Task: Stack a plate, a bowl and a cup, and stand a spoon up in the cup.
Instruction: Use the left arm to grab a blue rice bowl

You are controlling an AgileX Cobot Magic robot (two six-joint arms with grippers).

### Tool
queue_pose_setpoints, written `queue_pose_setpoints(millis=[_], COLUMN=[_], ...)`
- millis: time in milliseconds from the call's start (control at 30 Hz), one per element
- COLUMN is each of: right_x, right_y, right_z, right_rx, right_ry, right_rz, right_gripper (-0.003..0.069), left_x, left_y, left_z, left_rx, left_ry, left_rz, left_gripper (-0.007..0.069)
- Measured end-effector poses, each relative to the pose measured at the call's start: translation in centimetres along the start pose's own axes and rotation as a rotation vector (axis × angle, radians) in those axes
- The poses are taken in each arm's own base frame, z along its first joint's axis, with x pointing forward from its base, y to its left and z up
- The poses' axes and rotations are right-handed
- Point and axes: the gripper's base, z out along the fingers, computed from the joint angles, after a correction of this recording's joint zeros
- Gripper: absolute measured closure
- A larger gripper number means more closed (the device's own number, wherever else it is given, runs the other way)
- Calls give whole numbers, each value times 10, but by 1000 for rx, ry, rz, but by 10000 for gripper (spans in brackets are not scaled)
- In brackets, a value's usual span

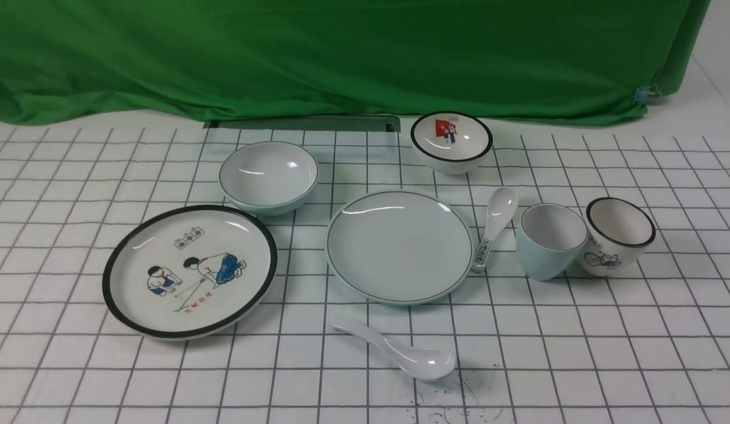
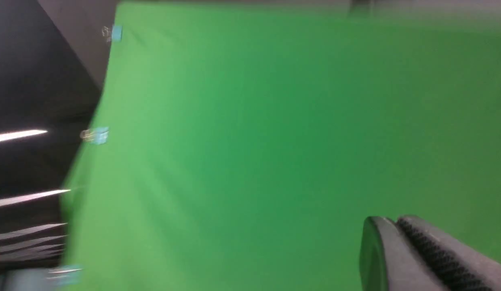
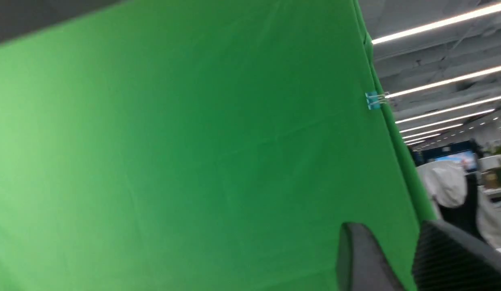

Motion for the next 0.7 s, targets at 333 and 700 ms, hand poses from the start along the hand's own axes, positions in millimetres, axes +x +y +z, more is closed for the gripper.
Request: queue_pose_setpoints(millis=[333,700], right_x=[-39,24], right_y=[9,-12], right_z=[36,98], right_rx=[31,96], right_ry=[102,779], right_rz=[-193,-362], right_gripper=[639,645], left_x=[-57,40], left_y=[-22,-2], left_z=[73,156], left_rx=[33,-182], left_ry=[193,883], left_rz=[-13,-59], left_gripper=[652,652])
